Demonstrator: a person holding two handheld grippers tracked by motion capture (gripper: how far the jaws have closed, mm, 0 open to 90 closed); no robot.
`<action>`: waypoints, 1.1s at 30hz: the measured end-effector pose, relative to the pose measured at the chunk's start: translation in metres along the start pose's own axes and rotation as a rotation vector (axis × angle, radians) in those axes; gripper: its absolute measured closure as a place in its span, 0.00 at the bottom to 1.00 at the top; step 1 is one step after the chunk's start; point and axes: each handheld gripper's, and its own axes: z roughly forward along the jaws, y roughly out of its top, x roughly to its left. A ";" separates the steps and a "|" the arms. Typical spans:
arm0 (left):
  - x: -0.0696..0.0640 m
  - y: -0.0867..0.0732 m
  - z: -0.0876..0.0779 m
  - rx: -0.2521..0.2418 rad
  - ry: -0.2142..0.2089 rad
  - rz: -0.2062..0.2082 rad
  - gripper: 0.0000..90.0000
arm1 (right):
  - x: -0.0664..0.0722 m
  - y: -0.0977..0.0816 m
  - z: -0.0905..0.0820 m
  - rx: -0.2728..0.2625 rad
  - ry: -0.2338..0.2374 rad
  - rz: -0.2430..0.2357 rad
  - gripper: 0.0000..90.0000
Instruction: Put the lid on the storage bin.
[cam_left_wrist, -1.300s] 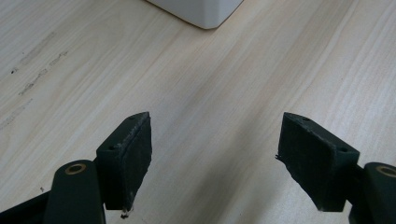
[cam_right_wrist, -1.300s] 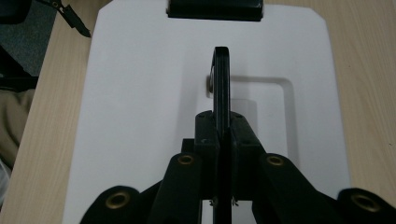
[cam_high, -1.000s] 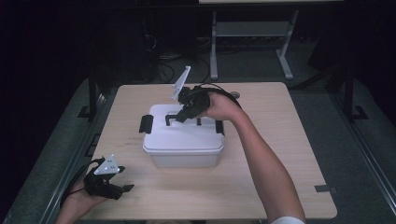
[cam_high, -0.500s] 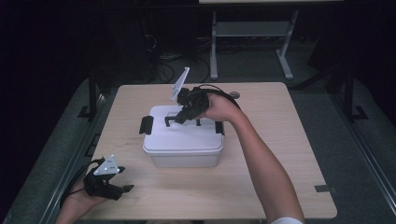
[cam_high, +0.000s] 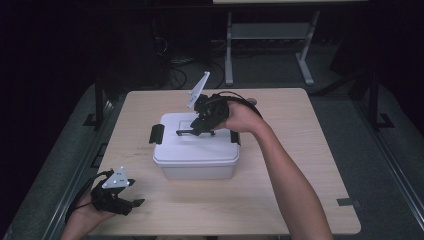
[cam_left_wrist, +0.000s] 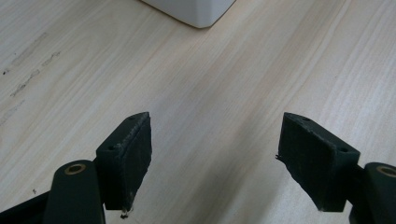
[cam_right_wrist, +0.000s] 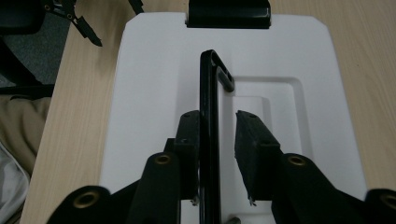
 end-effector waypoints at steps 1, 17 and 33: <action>0.000 0.000 0.000 0.002 0.001 0.002 0.29 | 0.001 -0.001 -0.001 0.000 -0.001 0.001 0.76; -0.001 0.000 0.001 0.007 0.000 0.001 0.28 | 0.012 -0.019 -0.023 -0.021 -0.045 0.035 0.67; -0.002 0.001 0.001 0.007 -0.002 -0.001 0.28 | 0.023 -0.044 -0.042 -0.030 -0.061 0.086 0.59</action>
